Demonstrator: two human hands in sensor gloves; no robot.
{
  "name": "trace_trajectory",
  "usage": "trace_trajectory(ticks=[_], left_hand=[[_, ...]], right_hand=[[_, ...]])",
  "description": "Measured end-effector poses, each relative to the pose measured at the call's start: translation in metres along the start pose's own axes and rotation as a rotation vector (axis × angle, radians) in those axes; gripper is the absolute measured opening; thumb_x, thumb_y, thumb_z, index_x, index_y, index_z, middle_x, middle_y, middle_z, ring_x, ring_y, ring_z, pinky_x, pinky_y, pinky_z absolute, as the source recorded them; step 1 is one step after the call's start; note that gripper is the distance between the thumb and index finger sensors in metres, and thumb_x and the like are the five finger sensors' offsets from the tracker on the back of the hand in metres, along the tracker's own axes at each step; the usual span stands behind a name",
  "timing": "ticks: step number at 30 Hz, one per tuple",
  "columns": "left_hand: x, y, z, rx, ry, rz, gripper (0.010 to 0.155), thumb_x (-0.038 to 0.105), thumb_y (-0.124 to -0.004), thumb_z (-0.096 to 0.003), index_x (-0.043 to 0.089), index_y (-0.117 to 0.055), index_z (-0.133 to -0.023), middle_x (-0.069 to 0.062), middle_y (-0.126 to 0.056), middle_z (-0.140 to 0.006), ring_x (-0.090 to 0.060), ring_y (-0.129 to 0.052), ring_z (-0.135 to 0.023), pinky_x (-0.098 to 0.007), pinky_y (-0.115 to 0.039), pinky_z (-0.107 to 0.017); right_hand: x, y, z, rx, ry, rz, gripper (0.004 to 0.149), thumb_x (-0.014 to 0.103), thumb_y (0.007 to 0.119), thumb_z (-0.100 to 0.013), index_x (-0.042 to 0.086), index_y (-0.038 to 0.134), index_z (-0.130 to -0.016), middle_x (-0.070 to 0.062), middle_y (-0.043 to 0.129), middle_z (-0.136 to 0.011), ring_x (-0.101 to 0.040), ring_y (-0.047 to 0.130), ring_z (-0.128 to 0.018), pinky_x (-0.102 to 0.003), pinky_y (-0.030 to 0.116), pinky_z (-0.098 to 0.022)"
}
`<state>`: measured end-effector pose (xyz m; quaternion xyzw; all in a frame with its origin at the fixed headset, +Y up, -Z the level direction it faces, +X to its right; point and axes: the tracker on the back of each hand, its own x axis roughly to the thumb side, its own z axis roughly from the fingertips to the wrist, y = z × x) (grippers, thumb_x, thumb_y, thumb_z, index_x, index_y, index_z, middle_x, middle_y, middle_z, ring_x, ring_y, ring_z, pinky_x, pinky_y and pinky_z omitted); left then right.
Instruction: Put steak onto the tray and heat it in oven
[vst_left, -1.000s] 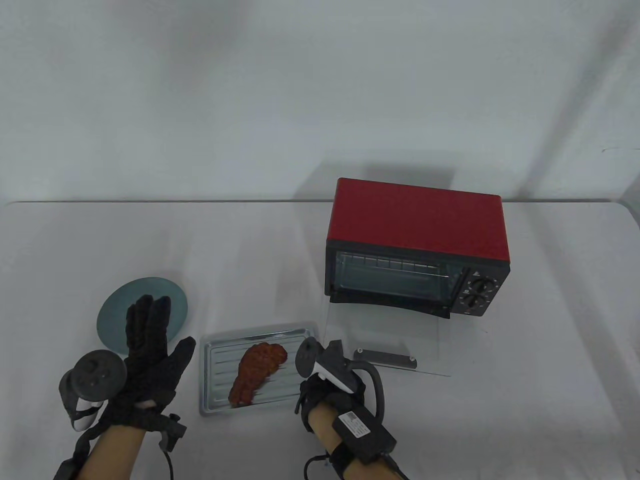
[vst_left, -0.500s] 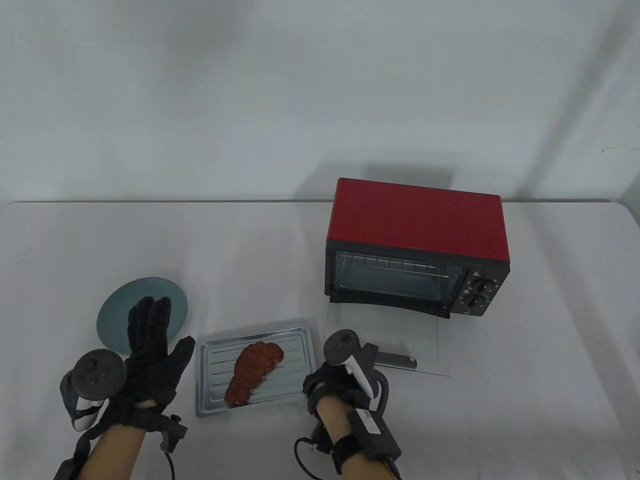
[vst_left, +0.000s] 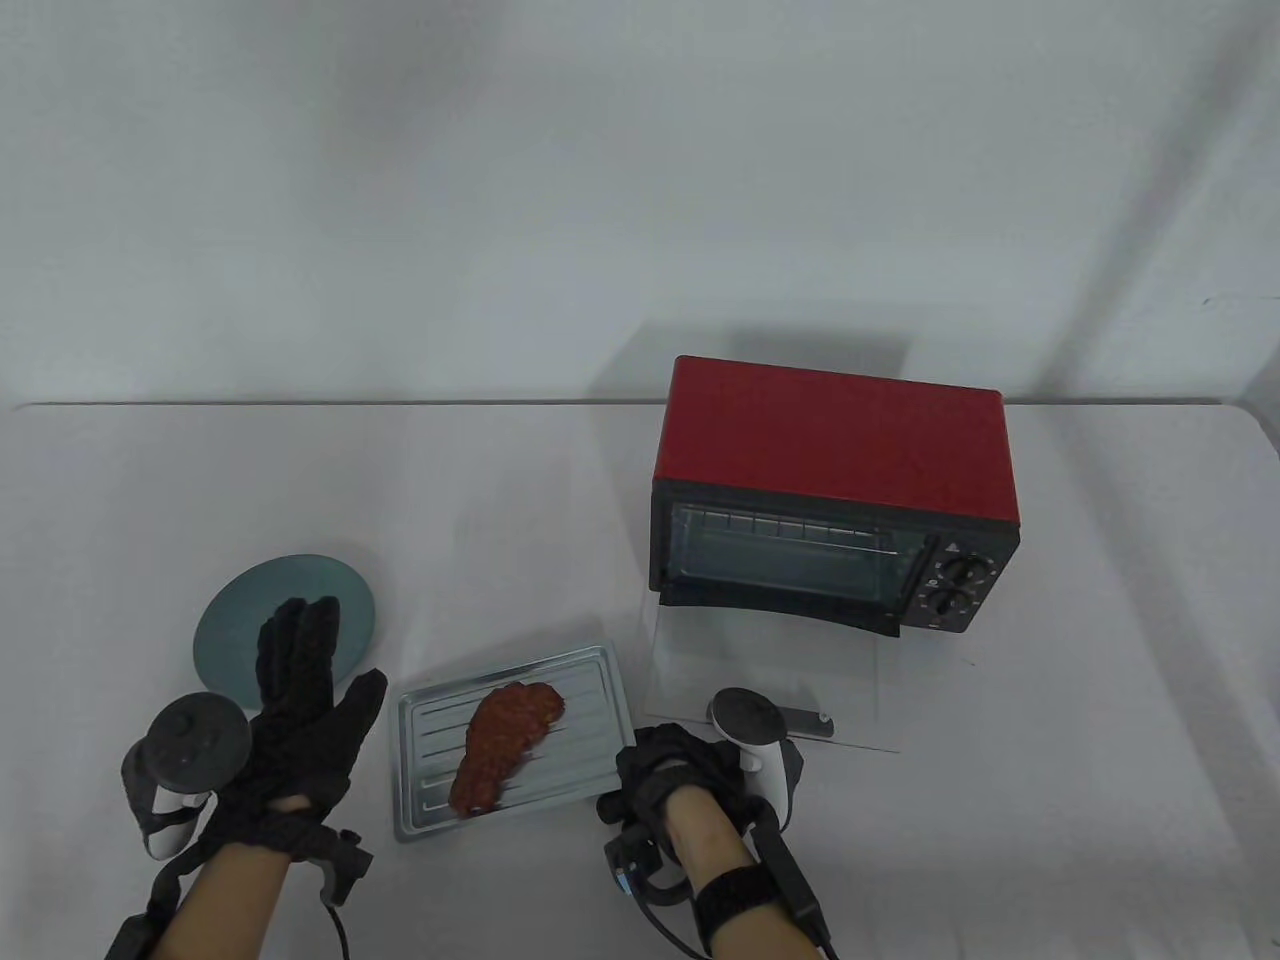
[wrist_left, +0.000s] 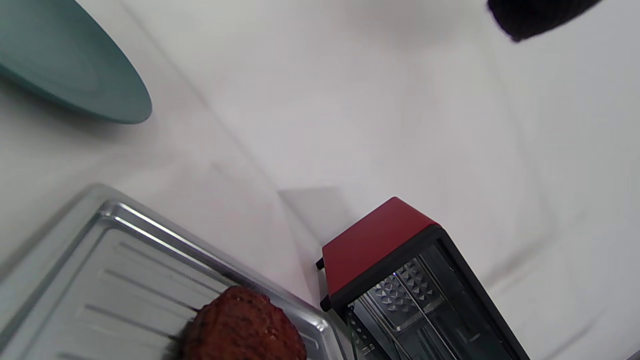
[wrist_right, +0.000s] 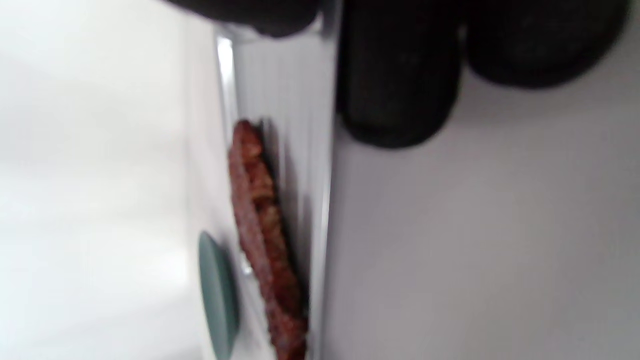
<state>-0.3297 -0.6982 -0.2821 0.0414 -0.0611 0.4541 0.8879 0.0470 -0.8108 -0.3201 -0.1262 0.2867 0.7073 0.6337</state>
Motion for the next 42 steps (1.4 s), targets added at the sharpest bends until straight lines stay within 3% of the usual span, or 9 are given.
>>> trace_trajectory(ticks=[12, 18, 25, 29, 34, 42], left_hand=[[-0.002, 0.012, 0.003, 0.058, -0.006, 0.017, 0.086, 0.077, -0.057, -0.0536, 0.034, -0.016, -0.116, -0.008, -0.004, -0.122, -0.042, 0.001, -0.112, -0.073, -0.023, -0.072], [-0.001, 0.01, 0.002, 0.046, 0.001, 0.014, 0.086, 0.077, -0.057, -0.0536, 0.034, -0.017, -0.116, -0.008, -0.004, -0.122, -0.042, 0.001, -0.112, -0.073, -0.023, -0.072], [-0.001, 0.007, 0.002, 0.037, 0.006, 0.003, 0.086, 0.077, -0.057, -0.0536, 0.034, -0.017, -0.116, -0.008, -0.004, -0.122, -0.041, 0.001, -0.112, -0.073, -0.023, -0.072], [-0.002, 0.005, 0.001, 0.027, 0.012, -0.001, 0.085, 0.077, -0.057, -0.0537, 0.034, -0.017, -0.116, -0.008, -0.004, -0.122, -0.042, 0.001, -0.112, -0.073, -0.023, -0.072], [-0.002, 0.003, 0.001, 0.021, 0.019, -0.003, 0.085, 0.077, -0.057, -0.0537, 0.034, -0.017, -0.116, -0.008, -0.004, -0.122, -0.041, 0.001, -0.112, -0.073, -0.023, -0.072], [-0.002, 0.003, 0.001, 0.019, 0.034, -0.001, 0.085, 0.077, -0.057, -0.0538, 0.034, -0.017, -0.116, -0.008, -0.004, -0.122, -0.041, 0.001, -0.112, -0.073, -0.024, -0.072]], right_hand=[[0.037, -0.017, 0.028, 0.022, -0.198, -0.144, 0.046, 0.016, 0.07, -0.043, 0.003, 0.048, -0.081, -0.019, 0.083, -0.071, -0.025, 0.098, -0.031, -0.052, 0.081, -0.023], [0.044, -0.067, 0.059, -0.07, -0.283, -0.235, 0.048, 0.015, 0.069, -0.043, 0.001, 0.048, -0.083, -0.021, 0.083, -0.07, -0.024, 0.098, -0.029, -0.053, 0.08, -0.023], [0.022, -0.144, 0.09, -0.275, -0.259, -0.236, 0.048, 0.015, 0.068, -0.043, 0.001, 0.049, -0.083, -0.022, 0.084, -0.069, -0.025, 0.097, -0.028, -0.053, 0.08, -0.023], [0.009, -0.175, 0.095, -0.351, -0.232, -0.265, 0.048, 0.015, 0.069, -0.043, 0.0, 0.049, -0.083, -0.022, 0.084, -0.069, -0.025, 0.097, -0.027, -0.053, 0.08, -0.023], [0.002, -0.198, 0.089, -0.409, -0.217, -0.316, 0.048, 0.015, 0.069, -0.043, 0.0, 0.049, -0.083, -0.022, 0.084, -0.069, -0.025, 0.097, -0.027, -0.053, 0.08, -0.023], [0.005, -0.214, 0.072, -0.434, -0.202, -0.337, 0.048, 0.016, 0.068, -0.043, 0.0, 0.049, -0.084, -0.022, 0.084, -0.069, -0.025, 0.097, -0.028, -0.053, 0.08, -0.023]])
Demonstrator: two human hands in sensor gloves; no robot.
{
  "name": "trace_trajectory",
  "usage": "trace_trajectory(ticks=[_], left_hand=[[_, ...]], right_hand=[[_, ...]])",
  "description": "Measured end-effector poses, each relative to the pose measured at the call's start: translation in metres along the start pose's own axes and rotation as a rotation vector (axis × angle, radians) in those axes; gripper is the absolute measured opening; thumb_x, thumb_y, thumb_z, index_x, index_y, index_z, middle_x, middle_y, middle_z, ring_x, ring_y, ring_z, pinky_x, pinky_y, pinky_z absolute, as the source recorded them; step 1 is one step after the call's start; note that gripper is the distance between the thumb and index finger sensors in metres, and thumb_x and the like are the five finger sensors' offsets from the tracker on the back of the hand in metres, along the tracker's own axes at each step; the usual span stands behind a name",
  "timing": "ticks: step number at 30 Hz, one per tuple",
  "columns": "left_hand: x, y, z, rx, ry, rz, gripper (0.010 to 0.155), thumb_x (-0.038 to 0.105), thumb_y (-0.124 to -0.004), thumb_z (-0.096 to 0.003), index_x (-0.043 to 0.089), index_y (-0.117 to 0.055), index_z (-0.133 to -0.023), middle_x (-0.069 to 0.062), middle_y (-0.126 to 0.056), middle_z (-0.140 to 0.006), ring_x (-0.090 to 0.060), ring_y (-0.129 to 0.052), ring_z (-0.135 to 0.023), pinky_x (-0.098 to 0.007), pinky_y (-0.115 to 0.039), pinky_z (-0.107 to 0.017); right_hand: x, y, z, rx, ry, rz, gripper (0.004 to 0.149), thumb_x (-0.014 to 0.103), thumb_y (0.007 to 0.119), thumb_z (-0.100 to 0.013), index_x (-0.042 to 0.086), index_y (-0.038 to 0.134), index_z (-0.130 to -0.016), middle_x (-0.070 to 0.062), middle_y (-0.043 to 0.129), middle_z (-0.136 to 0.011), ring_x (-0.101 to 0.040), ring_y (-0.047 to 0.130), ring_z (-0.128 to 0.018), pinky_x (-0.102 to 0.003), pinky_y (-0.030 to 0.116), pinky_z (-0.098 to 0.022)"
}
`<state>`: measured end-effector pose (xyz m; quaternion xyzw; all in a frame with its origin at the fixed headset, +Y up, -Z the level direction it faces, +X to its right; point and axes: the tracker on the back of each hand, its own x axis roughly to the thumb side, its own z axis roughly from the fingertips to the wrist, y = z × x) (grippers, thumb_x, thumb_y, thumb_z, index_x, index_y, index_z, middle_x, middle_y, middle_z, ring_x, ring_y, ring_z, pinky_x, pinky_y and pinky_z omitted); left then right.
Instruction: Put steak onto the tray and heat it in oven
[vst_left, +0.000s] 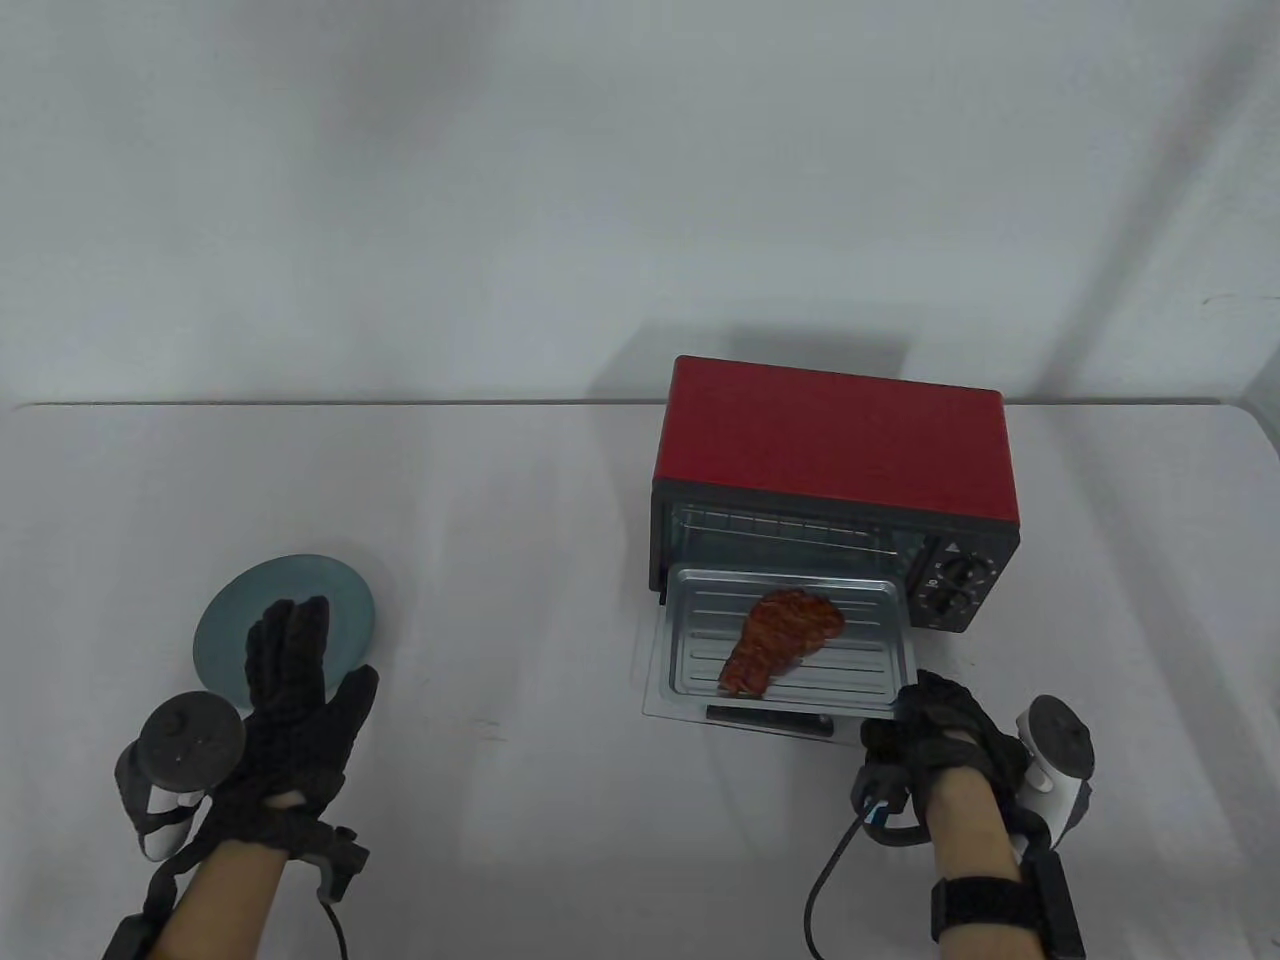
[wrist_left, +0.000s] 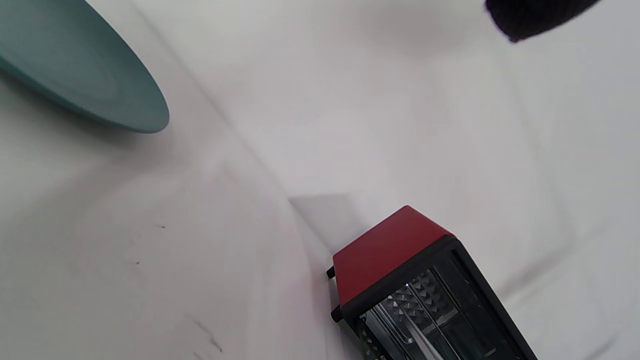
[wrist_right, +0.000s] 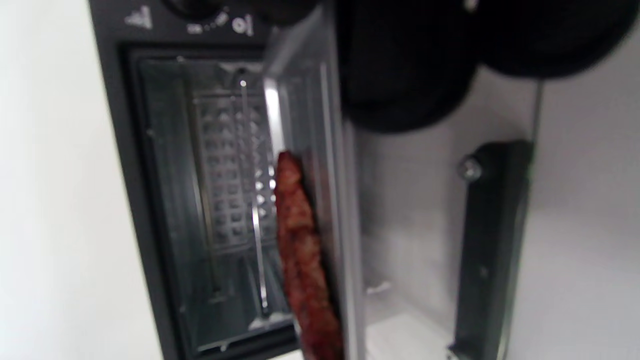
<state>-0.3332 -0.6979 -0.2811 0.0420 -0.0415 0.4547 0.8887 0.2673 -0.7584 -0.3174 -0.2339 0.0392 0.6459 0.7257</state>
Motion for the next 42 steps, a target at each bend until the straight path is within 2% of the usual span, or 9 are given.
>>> trace_trajectory(ticks=[19, 26, 33, 37, 42], left_hand=[[-0.001, -0.001, -0.001, -0.008, 0.016, 0.005, 0.085, 0.076, -0.057, -0.0541, 0.033, -0.017, -0.116, -0.008, -0.004, -0.121, -0.041, 0.001, -0.112, -0.073, -0.024, -0.072], [-0.001, -0.002, -0.001, -0.01, 0.021, 0.007, 0.085, 0.076, -0.057, -0.0541, 0.033, -0.017, -0.116, -0.008, -0.004, -0.121, -0.041, 0.001, -0.112, -0.073, -0.024, -0.072], [-0.001, -0.001, -0.002, -0.012, 0.017, 0.015, 0.084, 0.075, -0.057, -0.0543, 0.033, -0.017, -0.115, -0.008, -0.005, -0.121, -0.041, 0.001, -0.112, -0.073, -0.024, -0.072], [-0.002, -0.001, -0.002, -0.011, 0.013, 0.019, 0.084, 0.075, -0.057, -0.0544, 0.033, -0.017, -0.115, -0.008, -0.005, -0.121, -0.041, 0.0, -0.112, -0.073, -0.024, -0.072], [-0.002, -0.001, -0.002, -0.013, 0.009, 0.028, 0.084, 0.075, -0.057, -0.0544, 0.033, -0.017, -0.115, -0.008, -0.005, -0.121, -0.042, 0.0, -0.112, -0.073, -0.024, -0.072]], right_hand=[[-0.002, 0.005, -0.025, -0.018, 0.012, -0.07, 0.048, 0.016, 0.068, -0.043, 0.0, 0.049, -0.084, -0.021, 0.084, -0.07, -0.025, 0.097, -0.028, -0.053, 0.08, -0.024], [0.001, 0.014, -0.038, -0.042, 0.022, -0.082, 0.048, 0.017, 0.067, -0.044, 0.002, 0.047, -0.085, -0.021, 0.083, -0.071, -0.025, 0.097, -0.029, -0.053, 0.079, -0.024], [0.008, 0.02, -0.057, -0.09, 0.119, -0.136, 0.048, 0.02, 0.066, -0.048, 0.006, 0.043, -0.087, -0.019, 0.081, -0.076, -0.025, 0.097, -0.026, -0.051, 0.08, -0.022], [0.009, 0.02, -0.061, -0.099, 0.127, -0.081, 0.049, 0.022, 0.065, -0.049, 0.012, 0.04, -0.089, -0.019, 0.078, -0.079, -0.024, 0.097, -0.024, -0.05, 0.08, -0.022], [0.006, 0.015, -0.055, -0.13, 0.084, -0.041, 0.052, 0.027, 0.066, -0.05, 0.009, 0.042, -0.092, -0.021, 0.076, -0.081, -0.027, 0.097, -0.03, -0.052, 0.079, -0.024]])
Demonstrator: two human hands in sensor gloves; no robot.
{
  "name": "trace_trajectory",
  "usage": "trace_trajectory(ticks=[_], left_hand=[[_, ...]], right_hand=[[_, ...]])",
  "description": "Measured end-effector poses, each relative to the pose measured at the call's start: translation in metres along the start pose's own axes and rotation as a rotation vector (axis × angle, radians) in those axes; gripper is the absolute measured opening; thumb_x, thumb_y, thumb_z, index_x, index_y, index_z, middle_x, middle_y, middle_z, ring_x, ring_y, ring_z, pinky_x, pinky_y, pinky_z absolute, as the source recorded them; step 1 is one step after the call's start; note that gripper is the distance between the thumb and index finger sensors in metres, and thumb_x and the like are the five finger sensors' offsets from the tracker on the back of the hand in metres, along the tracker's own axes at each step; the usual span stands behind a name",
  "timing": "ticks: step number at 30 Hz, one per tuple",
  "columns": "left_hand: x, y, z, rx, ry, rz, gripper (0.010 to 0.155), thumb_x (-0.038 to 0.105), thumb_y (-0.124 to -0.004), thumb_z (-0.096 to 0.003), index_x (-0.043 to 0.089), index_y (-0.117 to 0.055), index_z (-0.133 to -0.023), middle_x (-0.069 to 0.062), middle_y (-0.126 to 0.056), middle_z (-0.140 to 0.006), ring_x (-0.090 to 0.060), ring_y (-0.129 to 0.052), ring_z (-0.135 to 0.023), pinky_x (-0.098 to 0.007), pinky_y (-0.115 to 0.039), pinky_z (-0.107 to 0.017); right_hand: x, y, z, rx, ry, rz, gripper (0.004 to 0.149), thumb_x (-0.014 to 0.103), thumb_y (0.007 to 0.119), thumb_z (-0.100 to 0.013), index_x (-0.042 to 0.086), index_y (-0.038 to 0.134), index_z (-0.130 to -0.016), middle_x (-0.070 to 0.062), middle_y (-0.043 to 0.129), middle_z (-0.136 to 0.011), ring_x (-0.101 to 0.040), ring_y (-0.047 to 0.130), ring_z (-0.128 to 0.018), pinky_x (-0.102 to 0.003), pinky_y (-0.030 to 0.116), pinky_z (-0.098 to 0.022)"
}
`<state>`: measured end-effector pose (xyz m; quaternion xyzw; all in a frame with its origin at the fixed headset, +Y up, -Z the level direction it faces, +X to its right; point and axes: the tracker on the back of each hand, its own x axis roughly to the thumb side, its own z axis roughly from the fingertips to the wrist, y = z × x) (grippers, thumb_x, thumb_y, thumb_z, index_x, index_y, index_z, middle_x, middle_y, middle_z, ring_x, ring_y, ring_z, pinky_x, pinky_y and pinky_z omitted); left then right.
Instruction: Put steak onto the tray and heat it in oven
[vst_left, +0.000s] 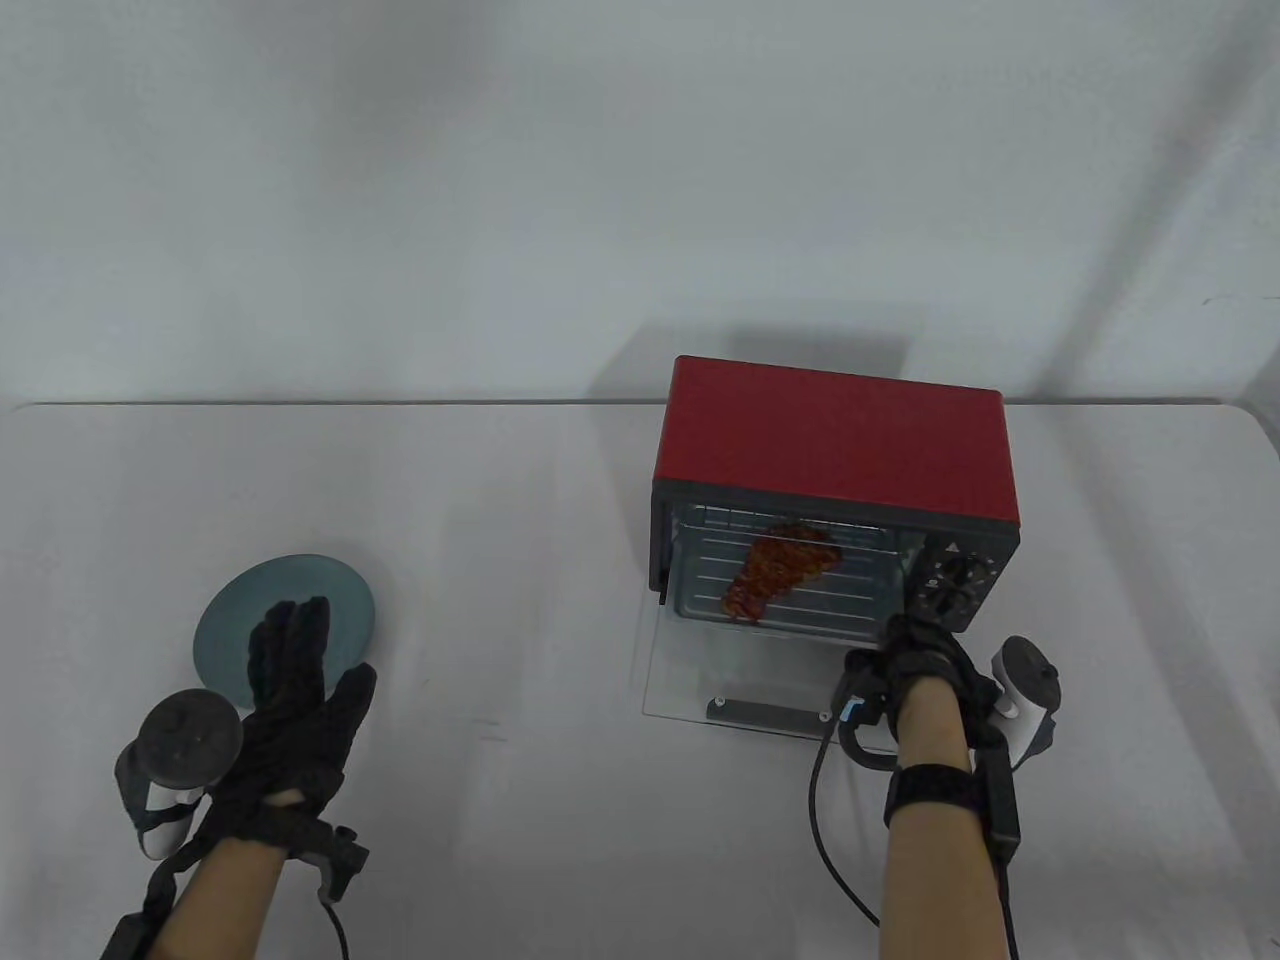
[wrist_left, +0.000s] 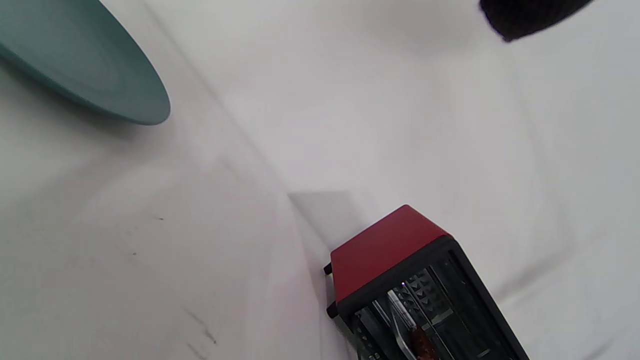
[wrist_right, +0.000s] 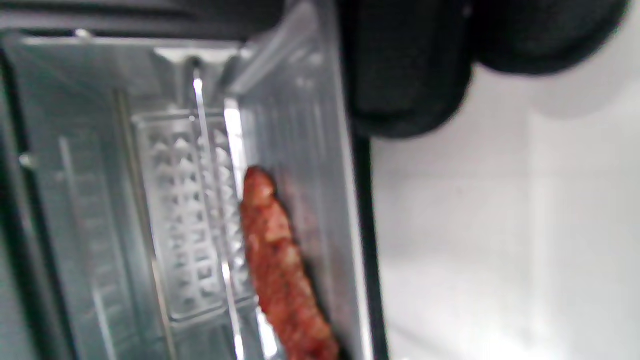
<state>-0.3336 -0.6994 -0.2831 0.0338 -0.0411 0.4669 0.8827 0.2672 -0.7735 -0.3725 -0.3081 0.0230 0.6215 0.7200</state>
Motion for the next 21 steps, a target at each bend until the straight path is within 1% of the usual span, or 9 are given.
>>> trace_trajectory(ticks=[3, 6, 9, 11, 13, 14, 16, 18, 21], left_hand=[[0.001, 0.0, 0.001, -0.001, -0.01, 0.002, 0.084, 0.075, -0.057, -0.0544, 0.033, -0.017, -0.116, -0.008, -0.004, -0.121, -0.042, 0.0, -0.112, -0.073, -0.024, -0.072], [0.002, 0.0, 0.001, 0.001, -0.018, 0.004, 0.084, 0.075, -0.057, -0.0544, 0.033, -0.018, -0.116, -0.008, -0.005, -0.121, -0.041, 0.0, -0.112, -0.073, -0.024, -0.072], [0.003, 0.001, 0.002, 0.005, -0.029, 0.001, 0.084, 0.075, -0.057, -0.0544, 0.033, -0.018, -0.116, -0.008, -0.005, -0.121, -0.042, 0.0, -0.112, -0.073, -0.024, -0.072], [0.003, 0.0, 0.002, 0.002, -0.032, 0.002, 0.084, 0.075, -0.057, -0.0543, 0.033, -0.018, -0.116, -0.008, -0.005, -0.121, -0.042, 0.0, -0.112, -0.073, -0.024, -0.072], [0.003, -0.001, 0.002, -0.003, -0.036, 0.002, 0.084, 0.075, -0.057, -0.0542, 0.033, -0.018, -0.116, -0.008, -0.005, -0.121, -0.042, 0.0, -0.112, -0.073, -0.024, -0.072], [0.003, -0.002, 0.002, -0.004, -0.037, 0.0, 0.084, 0.075, -0.057, -0.0543, 0.033, -0.018, -0.116, -0.008, -0.005, -0.121, -0.042, 0.0, -0.112, -0.073, -0.024, -0.072], [0.003, -0.002, 0.003, -0.007, -0.037, -0.004, 0.084, 0.075, -0.057, -0.0543, 0.033, -0.018, -0.116, -0.008, -0.005, -0.121, -0.041, 0.0, -0.112, -0.073, -0.024, -0.072], [0.003, -0.003, 0.003, -0.007, -0.035, 0.001, 0.084, 0.075, -0.057, -0.0542, 0.033, -0.018, -0.116, -0.008, -0.005, -0.121, -0.042, 0.0, -0.112, -0.073, -0.024, -0.072], [0.003, -0.003, 0.004, -0.005, -0.035, 0.001, 0.084, 0.075, -0.057, -0.0542, 0.033, -0.018, -0.116, -0.008, -0.005, -0.121, -0.042, 0.001, -0.111, -0.073, -0.024, -0.072]], right_hand=[[-0.002, -0.011, 0.01, -0.04, -0.034, 0.001, 0.055, 0.031, 0.067, -0.049, 0.005, 0.047, -0.093, -0.025, 0.075, -0.082, -0.032, 0.096, -0.034, -0.054, 0.077, -0.026], [0.005, -0.024, 0.025, -0.078, -0.107, 0.02, 0.059, 0.035, 0.067, -0.048, 0.003, 0.051, -0.094, -0.03, 0.07, -0.085, -0.038, 0.093, -0.044, -0.059, 0.074, -0.032], [0.023, -0.035, 0.045, -0.115, -0.238, 0.154, 0.059, 0.036, 0.067, -0.047, 0.003, 0.057, -0.095, -0.031, 0.069, -0.09, -0.05, 0.084, -0.063, -0.067, 0.066, -0.044], [0.037, -0.034, 0.062, -0.125, -0.384, 0.248, 0.059, 0.037, 0.068, -0.047, 0.004, 0.061, -0.095, -0.03, 0.069, -0.092, -0.054, 0.08, -0.068, -0.069, 0.063, -0.046], [0.046, -0.022, 0.076, -0.098, -0.534, 0.337, 0.058, 0.038, 0.068, -0.046, 0.003, 0.067, -0.093, -0.031, 0.073, -0.091, -0.056, 0.08, -0.069, -0.07, 0.062, -0.047], [0.048, -0.016, 0.081, -0.081, -0.578, 0.377, 0.058, 0.038, 0.069, -0.046, 0.003, 0.069, -0.092, -0.031, 0.076, -0.09, -0.056, 0.081, -0.068, -0.07, 0.063, -0.047], [0.047, 0.008, 0.09, -0.012, -0.676, 0.514, 0.057, 0.038, 0.07, -0.045, 0.002, 0.074, -0.089, -0.032, 0.08, -0.087, -0.057, 0.081, -0.067, -0.071, 0.062, -0.046], [0.041, 0.034, 0.093, 0.078, -0.704, 0.683, 0.056, 0.039, 0.071, -0.044, 0.002, 0.079, -0.085, -0.031, 0.086, -0.082, -0.057, 0.081, -0.068, -0.071, 0.062, -0.047], [0.03, 0.067, 0.093, 0.185, -0.689, 0.903, 0.056, 0.039, 0.07, -0.044, 0.002, 0.079, -0.086, -0.029, 0.085, -0.083, -0.055, 0.079, -0.071, -0.071, 0.061, -0.048]])
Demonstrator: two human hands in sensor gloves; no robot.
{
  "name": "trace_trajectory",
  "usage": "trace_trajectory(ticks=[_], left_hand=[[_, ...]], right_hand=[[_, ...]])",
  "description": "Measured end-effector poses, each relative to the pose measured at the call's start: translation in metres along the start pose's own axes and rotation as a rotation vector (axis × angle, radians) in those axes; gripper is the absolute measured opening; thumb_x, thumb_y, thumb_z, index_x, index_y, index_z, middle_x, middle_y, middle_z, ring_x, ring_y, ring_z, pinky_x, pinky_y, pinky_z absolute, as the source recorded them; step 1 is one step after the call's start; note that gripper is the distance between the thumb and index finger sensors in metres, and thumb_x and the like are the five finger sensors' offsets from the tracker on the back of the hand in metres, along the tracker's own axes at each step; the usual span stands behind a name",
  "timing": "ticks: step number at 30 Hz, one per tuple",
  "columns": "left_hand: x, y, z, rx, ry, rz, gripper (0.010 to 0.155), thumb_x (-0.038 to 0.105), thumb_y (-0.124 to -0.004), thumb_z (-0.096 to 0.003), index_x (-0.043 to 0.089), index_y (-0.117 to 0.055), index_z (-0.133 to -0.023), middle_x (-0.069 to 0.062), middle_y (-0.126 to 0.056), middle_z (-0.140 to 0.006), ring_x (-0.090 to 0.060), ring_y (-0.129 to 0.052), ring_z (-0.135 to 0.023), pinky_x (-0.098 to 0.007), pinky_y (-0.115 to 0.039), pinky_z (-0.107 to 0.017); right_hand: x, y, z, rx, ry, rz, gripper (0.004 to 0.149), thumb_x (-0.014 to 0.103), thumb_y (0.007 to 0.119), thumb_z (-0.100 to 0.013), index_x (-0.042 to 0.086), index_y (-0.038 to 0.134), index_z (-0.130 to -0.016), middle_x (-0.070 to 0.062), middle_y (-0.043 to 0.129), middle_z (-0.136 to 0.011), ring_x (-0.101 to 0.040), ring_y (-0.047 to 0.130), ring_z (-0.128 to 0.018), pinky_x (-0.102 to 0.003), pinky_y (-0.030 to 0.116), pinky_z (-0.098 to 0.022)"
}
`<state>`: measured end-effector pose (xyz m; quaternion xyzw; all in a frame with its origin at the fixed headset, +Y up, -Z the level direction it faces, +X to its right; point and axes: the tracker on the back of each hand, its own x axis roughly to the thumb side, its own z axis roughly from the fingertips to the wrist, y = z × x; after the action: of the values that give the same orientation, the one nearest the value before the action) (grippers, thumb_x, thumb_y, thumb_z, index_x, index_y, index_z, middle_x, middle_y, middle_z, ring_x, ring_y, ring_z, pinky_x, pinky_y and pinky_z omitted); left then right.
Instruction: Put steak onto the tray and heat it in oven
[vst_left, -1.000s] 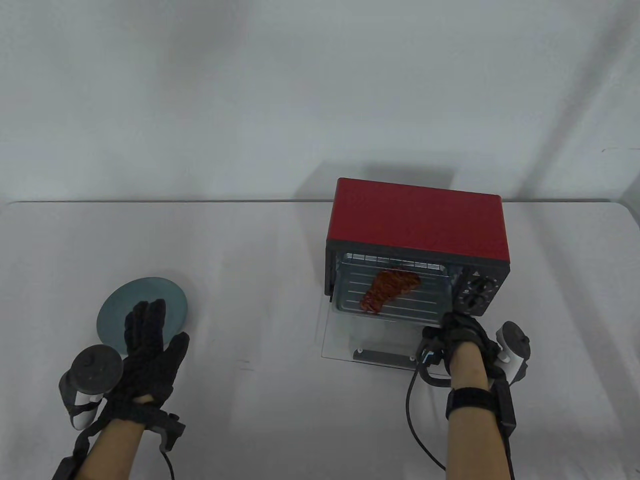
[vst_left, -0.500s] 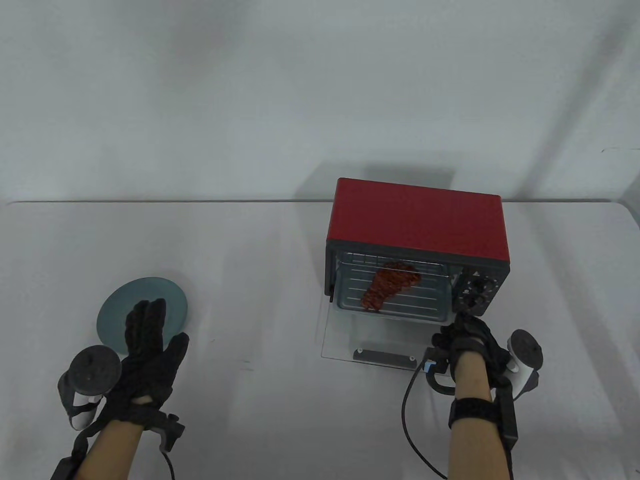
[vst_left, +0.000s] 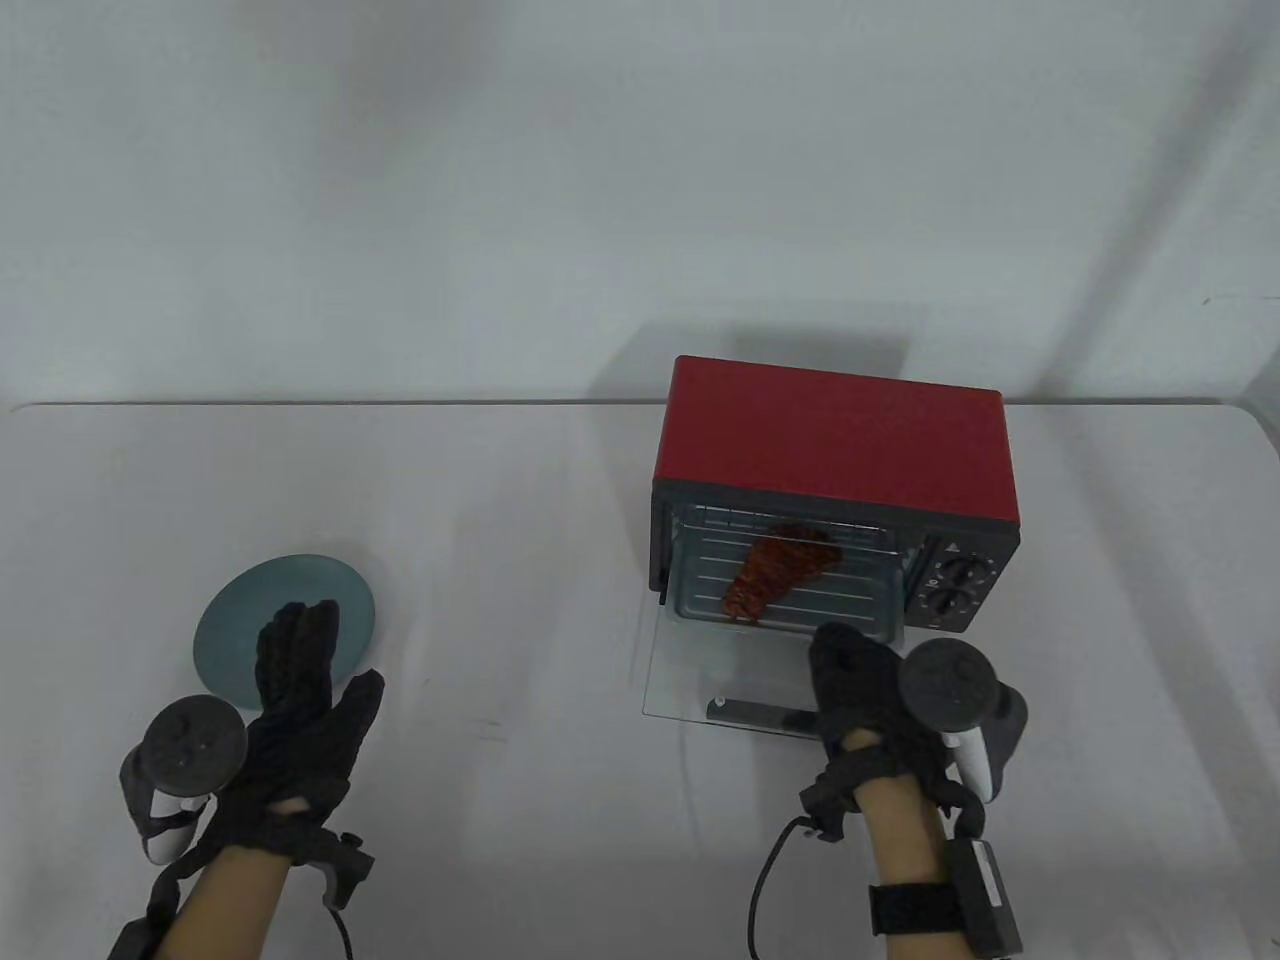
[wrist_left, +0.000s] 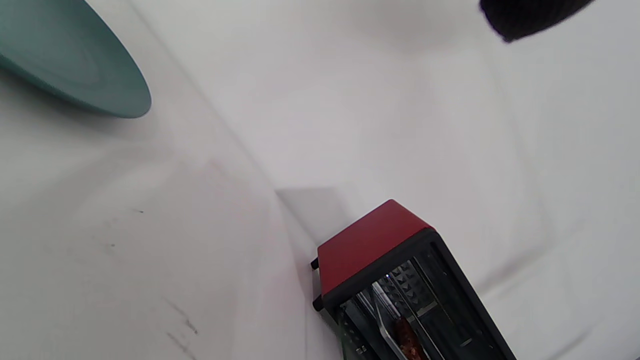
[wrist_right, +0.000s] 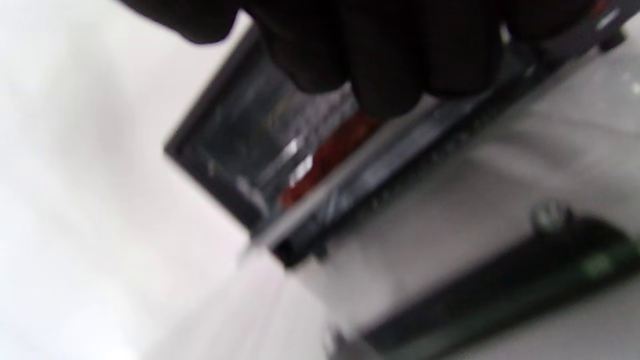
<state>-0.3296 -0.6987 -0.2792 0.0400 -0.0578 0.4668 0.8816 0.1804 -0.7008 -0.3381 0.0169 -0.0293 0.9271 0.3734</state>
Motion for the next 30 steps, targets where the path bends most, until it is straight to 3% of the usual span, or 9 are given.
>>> trace_trajectory(ticks=[4, 8, 11, 17, 20, 23, 26, 30], left_hand=[[0.0, 0.0, 0.0, -0.004, -0.001, 0.002, 0.084, 0.075, -0.057, -0.0543, 0.033, -0.018, -0.116, -0.009, -0.005, -0.121, -0.042, 0.001, -0.112, -0.073, -0.024, -0.072], [0.0, 0.0, 0.0, -0.009, -0.004, 0.002, 0.084, 0.075, -0.057, -0.0543, 0.033, -0.018, -0.116, -0.009, -0.005, -0.121, -0.042, 0.001, -0.111, -0.073, -0.024, -0.072], [0.0, -0.001, 0.0, -0.011, -0.003, 0.002, 0.084, 0.075, -0.057, -0.0544, 0.033, -0.018, -0.116, -0.009, -0.005, -0.121, -0.042, 0.001, -0.111, -0.073, -0.024, -0.072], [0.0, -0.001, 0.0, -0.013, -0.004, 0.006, 0.084, 0.074, -0.057, -0.0545, 0.033, -0.019, -0.116, -0.009, -0.005, -0.122, -0.041, 0.001, -0.111, -0.073, -0.023, -0.072], [0.0, -0.001, 0.0, -0.016, -0.001, 0.005, 0.083, 0.074, -0.057, -0.0546, 0.033, -0.018, -0.116, -0.009, -0.006, -0.121, -0.042, 0.001, -0.111, -0.073, -0.023, -0.072], [0.0, -0.001, -0.001, -0.016, 0.003, 0.005, 0.083, 0.074, -0.057, -0.0546, 0.033, -0.018, -0.116, -0.009, -0.005, -0.121, -0.042, 0.001, -0.111, -0.073, -0.023, -0.072], [0.0, -0.001, 0.0, -0.017, 0.01, 0.004, 0.083, 0.074, -0.057, -0.0545, 0.033, -0.019, -0.116, -0.009, -0.005, -0.121, -0.042, 0.001, -0.111, -0.073, -0.023, -0.071], [0.0, -0.001, -0.001, -0.017, 0.012, 0.002, 0.083, 0.074, -0.057, -0.0547, 0.033, -0.019, -0.116, -0.009, -0.006, -0.121, -0.042, 0.001, -0.111, -0.073, -0.023, -0.072]], right_hand=[[0.011, 0.027, -0.014, 0.107, -0.029, 0.21, 0.055, 0.04, 0.07, -0.044, 0.006, 0.078, -0.086, -0.021, 0.079, -0.088, -0.053, 0.075, -0.077, -0.071, 0.06, -0.05], [0.015, 0.038, -0.027, 0.131, -0.026, 0.319, 0.055, 0.039, 0.069, -0.044, 0.01, 0.069, -0.091, -0.018, 0.067, -0.098, -0.054, 0.068, -0.085, -0.071, 0.055, -0.054], [0.016, 0.039, -0.038, 0.11, -0.025, 0.315, 0.058, 0.04, 0.069, -0.043, 0.007, 0.067, -0.091, -0.019, 0.07, -0.096, -0.055, 0.071, -0.083, -0.071, 0.052, -0.055], [0.015, 0.04, -0.063, 0.099, 0.004, 0.315, 0.061, 0.04, 0.068, -0.044, 0.01, 0.061, -0.096, -0.018, 0.059, -0.107, -0.056, 0.058, -0.096, -0.072, 0.052, -0.057], [0.012, 0.041, -0.076, 0.092, 0.024, 0.299, 0.068, 0.04, 0.067, -0.045, 0.01, 0.049, -0.102, -0.015, 0.051, -0.111, -0.052, 0.05, -0.102, -0.071, 0.05, -0.06], [0.011, 0.042, -0.087, 0.082, 0.042, 0.286, 0.073, 0.04, 0.067, -0.045, 0.009, 0.041, -0.106, -0.014, 0.048, -0.113, -0.051, 0.046, -0.106, -0.07, 0.049, -0.062], [0.01, 0.042, -0.094, 0.082, 0.054, 0.283, 0.071, 0.04, 0.066, -0.045, 0.009, 0.045, -0.105, -0.017, 0.053, -0.113, -0.056, 0.048, -0.105, -0.07, 0.049, -0.061], [0.008, 0.043, -0.102, 0.081, 0.068, 0.287, 0.076, 0.041, 0.065, -0.046, 0.012, 0.035, -0.109, -0.014, 0.044, -0.12, -0.055, 0.039, -0.109, -0.069, 0.049, -0.063]])
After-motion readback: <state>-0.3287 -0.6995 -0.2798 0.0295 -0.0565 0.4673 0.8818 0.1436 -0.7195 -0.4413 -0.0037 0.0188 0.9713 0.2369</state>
